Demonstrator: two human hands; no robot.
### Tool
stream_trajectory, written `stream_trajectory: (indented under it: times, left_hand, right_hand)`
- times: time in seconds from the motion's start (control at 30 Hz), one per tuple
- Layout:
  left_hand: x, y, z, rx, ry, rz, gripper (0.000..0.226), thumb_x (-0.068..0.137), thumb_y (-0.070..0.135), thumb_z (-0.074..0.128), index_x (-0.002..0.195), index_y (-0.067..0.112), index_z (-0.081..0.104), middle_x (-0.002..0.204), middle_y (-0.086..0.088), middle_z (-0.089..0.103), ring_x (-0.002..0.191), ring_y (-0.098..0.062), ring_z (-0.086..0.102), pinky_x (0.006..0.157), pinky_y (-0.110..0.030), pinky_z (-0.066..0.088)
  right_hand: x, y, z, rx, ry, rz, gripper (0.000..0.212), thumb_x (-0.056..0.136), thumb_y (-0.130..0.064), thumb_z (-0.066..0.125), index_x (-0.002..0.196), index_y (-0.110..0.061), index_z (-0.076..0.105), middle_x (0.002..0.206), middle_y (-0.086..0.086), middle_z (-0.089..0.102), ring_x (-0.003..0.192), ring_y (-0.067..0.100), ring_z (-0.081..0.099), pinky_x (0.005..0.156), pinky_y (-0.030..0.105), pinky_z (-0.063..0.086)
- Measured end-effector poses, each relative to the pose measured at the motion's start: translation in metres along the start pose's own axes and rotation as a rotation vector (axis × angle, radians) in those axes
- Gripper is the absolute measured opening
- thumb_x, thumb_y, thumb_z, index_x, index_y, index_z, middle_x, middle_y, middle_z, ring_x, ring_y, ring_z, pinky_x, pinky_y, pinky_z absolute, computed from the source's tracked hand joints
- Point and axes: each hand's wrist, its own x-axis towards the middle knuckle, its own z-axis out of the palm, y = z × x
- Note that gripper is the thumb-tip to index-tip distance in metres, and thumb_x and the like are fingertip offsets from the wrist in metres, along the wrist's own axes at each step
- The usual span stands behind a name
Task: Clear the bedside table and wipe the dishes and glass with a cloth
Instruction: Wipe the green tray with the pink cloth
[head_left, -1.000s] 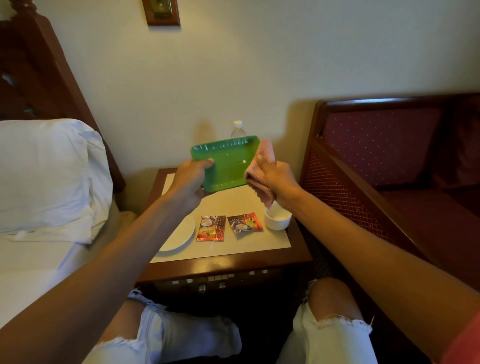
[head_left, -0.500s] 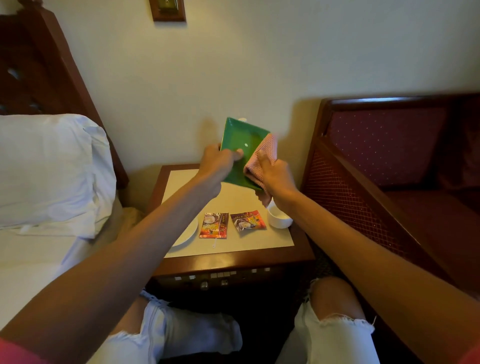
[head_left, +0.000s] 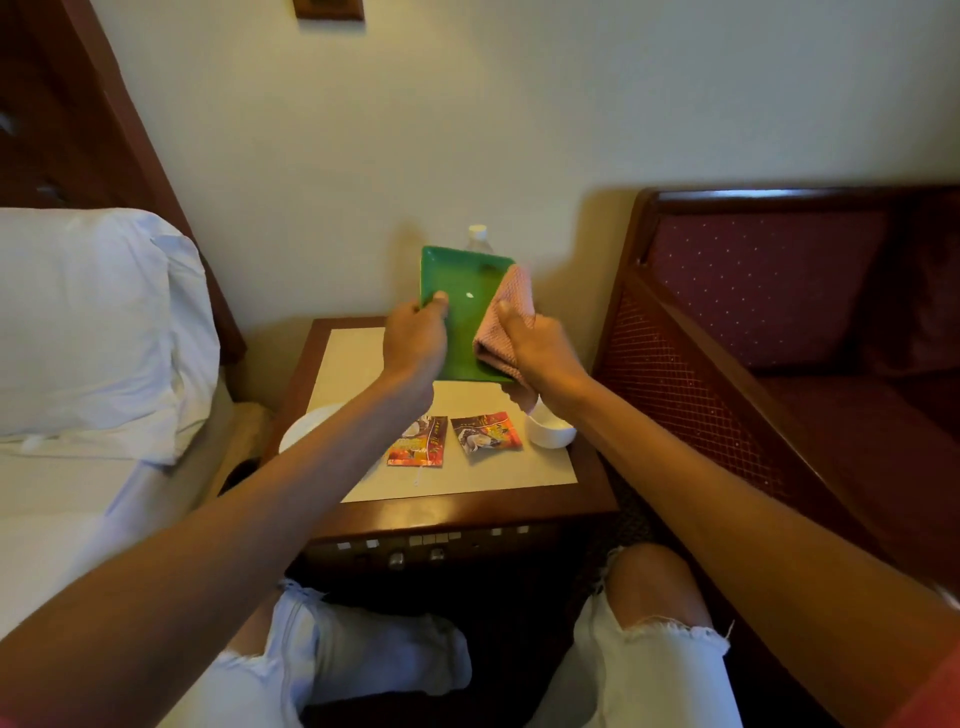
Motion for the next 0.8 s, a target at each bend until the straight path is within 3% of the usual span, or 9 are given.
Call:
stream_trajectory:
  times: [0.1,0.17,0.27,0.37,0.4,0.5,0.63,0.7,0.8]
  left_hand:
    - [0.014,0.001,-0.001,-0.007,0.200,0.144,0.021,0.105,0.028,0.042,0.100,0.015,0.057,0.091,-0.002,0.061,0.077,-0.018,0.060,0.055,-0.021,0.046]
    - [0.009,-0.008,-0.002,-0.063,0.227,0.194,0.019,0.106,0.029,0.038,0.108,0.018,0.054,0.097,0.000,0.061,0.081,-0.012,0.060,0.060,-0.020,0.046]
    - [0.001,-0.027,-0.011,-0.204,0.083,0.047,0.011,0.102,0.022,0.049,0.104,0.015,0.058,0.096,0.000,0.066,0.084,-0.013,0.065,0.070,-0.028,0.054]
    - [0.002,-0.032,-0.036,-0.197,-0.211,-0.026,0.009,0.095,0.012,0.058,0.102,0.007,0.060,0.086,-0.007,0.069,0.078,-0.022,0.070,0.073,-0.035,0.055]
    - [0.006,-0.029,-0.044,-0.210,-0.302,-0.042,0.015,0.093,0.010,0.058,0.107,0.005,0.058,0.085,-0.009,0.070,0.079,-0.025,0.071,0.073,-0.035,0.056]
    - [0.019,-0.011,-0.063,-0.206,-0.463,-0.162,0.022,0.094,0.017,0.056,0.114,0.008,0.057,0.091,-0.010,0.071,0.083,-0.031,0.074,0.069,-0.032,0.060]
    - [0.023,0.005,-0.060,0.061,-0.533,-0.205,0.024,0.099,0.026,0.056,0.117,0.010,0.058,0.089,-0.011,0.074,0.066,-0.024,0.073,0.049,-0.024,0.056]
    - [0.021,0.006,-0.052,0.145,-0.495,-0.193,0.022,0.101,0.026,0.055,0.110,0.006,0.058,0.073,-0.009,0.071,0.052,-0.016,0.066,0.044,-0.020,0.051]
    - [0.026,0.007,-0.038,0.168,-0.334,-0.076,0.026,0.103,0.025,0.052,0.111,0.001,0.058,0.073,-0.010,0.062,0.044,-0.010,0.054,0.040,-0.019,0.043]
  right_hand:
    - [-0.010,0.001,0.009,0.142,-0.149,0.003,0.038,0.100,-0.037,0.051,0.092,-0.002,0.063,0.075,0.020,0.070,0.052,0.027,0.065,0.048,0.031,0.052]
    - [-0.010,-0.006,0.002,0.104,-0.174,-0.035,0.032,0.100,-0.033,0.051,0.093,-0.004,0.062,0.072,0.018,0.068,0.046,0.021,0.063,0.040,0.025,0.048]
    - [0.001,-0.013,-0.015,-0.009,-0.121,-0.115,0.023,0.100,-0.029,0.053,0.089,-0.009,0.058,0.064,0.016,0.063,0.039,0.021,0.056,0.035,0.026,0.044]
    - [0.015,-0.022,-0.035,-0.080,-0.041,-0.147,0.026,0.096,-0.029,0.059,0.094,-0.003,0.062,0.075,0.021,0.065,0.063,0.036,0.062,0.058,0.050,0.054]
    - [0.020,-0.024,-0.042,-0.106,-0.023,-0.159,0.026,0.096,-0.029,0.060,0.096,-0.003,0.062,0.077,0.017,0.067,0.068,0.035,0.063,0.064,0.051,0.055]
    - [0.031,-0.033,-0.056,-0.163,-0.057,-0.202,0.015,0.094,-0.026,0.063,0.092,-0.012,0.063,0.080,0.003,0.068,0.069,0.018,0.065,0.068,0.036,0.053]
    - [0.036,-0.035,-0.057,-0.269,-0.125,-0.228,0.025,0.093,-0.029,0.065,0.103,-0.006,0.066,0.094,0.009,0.071,0.080,0.017,0.066,0.072,0.030,0.053]
    - [0.029,-0.034,-0.052,-0.278,-0.111,-0.220,0.024,0.095,-0.031,0.061,0.097,-0.007,0.066,0.088,0.009,0.069,0.077,0.021,0.065,0.065,0.028,0.051]
    - [0.018,-0.021,-0.034,-0.177,0.027,-0.139,0.037,0.098,-0.035,0.055,0.091,0.000,0.063,0.076,0.018,0.066,0.060,0.031,0.063,0.050,0.033,0.048]
